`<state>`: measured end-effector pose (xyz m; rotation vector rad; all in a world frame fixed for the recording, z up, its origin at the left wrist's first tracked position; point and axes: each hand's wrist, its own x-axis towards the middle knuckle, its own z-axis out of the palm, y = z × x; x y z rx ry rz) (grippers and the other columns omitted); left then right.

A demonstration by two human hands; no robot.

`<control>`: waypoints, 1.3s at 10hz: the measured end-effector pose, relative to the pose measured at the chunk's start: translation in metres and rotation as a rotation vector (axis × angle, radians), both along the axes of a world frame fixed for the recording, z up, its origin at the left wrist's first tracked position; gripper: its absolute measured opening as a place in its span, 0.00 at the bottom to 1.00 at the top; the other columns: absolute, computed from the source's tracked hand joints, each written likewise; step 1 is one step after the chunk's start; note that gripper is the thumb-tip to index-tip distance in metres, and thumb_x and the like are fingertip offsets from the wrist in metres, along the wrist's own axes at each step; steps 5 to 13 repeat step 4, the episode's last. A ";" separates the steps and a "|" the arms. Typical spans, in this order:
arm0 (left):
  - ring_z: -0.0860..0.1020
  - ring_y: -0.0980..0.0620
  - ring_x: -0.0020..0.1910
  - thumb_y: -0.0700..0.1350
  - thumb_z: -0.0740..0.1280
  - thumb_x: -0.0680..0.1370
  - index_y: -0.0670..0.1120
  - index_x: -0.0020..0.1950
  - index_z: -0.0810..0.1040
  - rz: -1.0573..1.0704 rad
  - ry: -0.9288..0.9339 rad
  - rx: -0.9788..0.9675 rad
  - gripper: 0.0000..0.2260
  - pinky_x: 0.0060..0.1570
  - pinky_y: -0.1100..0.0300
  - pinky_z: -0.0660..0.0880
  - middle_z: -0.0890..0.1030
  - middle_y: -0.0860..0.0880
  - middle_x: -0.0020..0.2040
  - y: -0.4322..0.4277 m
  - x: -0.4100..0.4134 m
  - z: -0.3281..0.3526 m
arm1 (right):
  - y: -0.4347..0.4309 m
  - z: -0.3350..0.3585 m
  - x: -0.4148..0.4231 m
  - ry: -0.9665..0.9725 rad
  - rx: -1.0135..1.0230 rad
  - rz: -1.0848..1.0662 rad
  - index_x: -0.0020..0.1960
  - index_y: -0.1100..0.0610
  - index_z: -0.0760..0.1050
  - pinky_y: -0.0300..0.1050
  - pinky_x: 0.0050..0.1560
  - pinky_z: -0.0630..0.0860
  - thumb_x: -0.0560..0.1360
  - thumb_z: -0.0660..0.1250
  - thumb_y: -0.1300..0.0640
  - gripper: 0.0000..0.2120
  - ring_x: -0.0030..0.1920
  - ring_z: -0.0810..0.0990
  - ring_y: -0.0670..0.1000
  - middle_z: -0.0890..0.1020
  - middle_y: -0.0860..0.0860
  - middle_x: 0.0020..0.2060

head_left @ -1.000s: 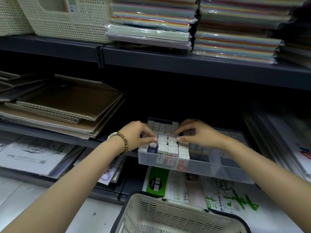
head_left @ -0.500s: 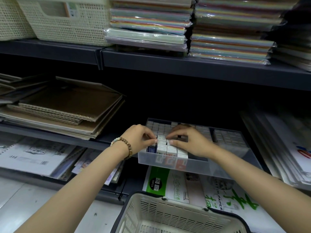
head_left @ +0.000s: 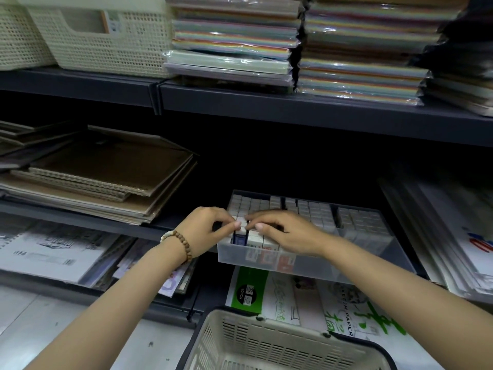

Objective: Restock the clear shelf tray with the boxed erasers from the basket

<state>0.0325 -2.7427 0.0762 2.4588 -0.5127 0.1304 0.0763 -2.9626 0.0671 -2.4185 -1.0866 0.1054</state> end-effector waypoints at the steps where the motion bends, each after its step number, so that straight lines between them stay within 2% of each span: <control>1: 0.78 0.55 0.48 0.50 0.65 0.78 0.48 0.49 0.84 -0.002 -0.044 0.008 0.10 0.52 0.54 0.74 0.82 0.53 0.45 0.001 -0.003 -0.003 | -0.003 -0.003 -0.004 0.052 0.029 -0.018 0.65 0.46 0.74 0.39 0.67 0.63 0.81 0.55 0.48 0.16 0.68 0.67 0.40 0.72 0.43 0.67; 2: 0.74 0.57 0.55 0.52 0.64 0.77 0.49 0.52 0.83 0.022 -0.109 0.038 0.11 0.58 0.58 0.72 0.82 0.54 0.50 0.003 -0.007 -0.004 | -0.011 -0.001 -0.009 0.104 0.120 -0.077 0.66 0.45 0.72 0.43 0.68 0.66 0.81 0.55 0.48 0.16 0.66 0.68 0.38 0.73 0.39 0.65; 3: 0.73 0.60 0.58 0.53 0.64 0.77 0.51 0.55 0.81 0.072 -0.124 0.059 0.11 0.59 0.62 0.70 0.79 0.56 0.53 0.008 -0.018 0.002 | -0.026 0.020 -0.024 0.121 0.255 -0.195 0.65 0.45 0.71 0.48 0.68 0.68 0.81 0.55 0.51 0.15 0.66 0.69 0.39 0.73 0.39 0.64; 4: 0.72 0.61 0.58 0.53 0.64 0.77 0.53 0.57 0.79 0.079 -0.157 0.086 0.11 0.59 0.66 0.69 0.78 0.58 0.55 0.015 -0.045 0.002 | -0.046 0.057 -0.049 0.062 0.509 -0.239 0.64 0.48 0.74 0.47 0.69 0.67 0.79 0.57 0.51 0.15 0.66 0.70 0.40 0.75 0.42 0.64; 13: 0.72 0.61 0.58 0.53 0.64 0.77 0.53 0.57 0.79 0.079 -0.157 0.086 0.11 0.59 0.66 0.69 0.78 0.58 0.55 0.015 -0.045 0.002 | -0.046 0.057 -0.049 0.062 0.509 -0.239 0.64 0.48 0.74 0.47 0.69 0.67 0.79 0.57 0.51 0.15 0.66 0.70 0.40 0.75 0.42 0.64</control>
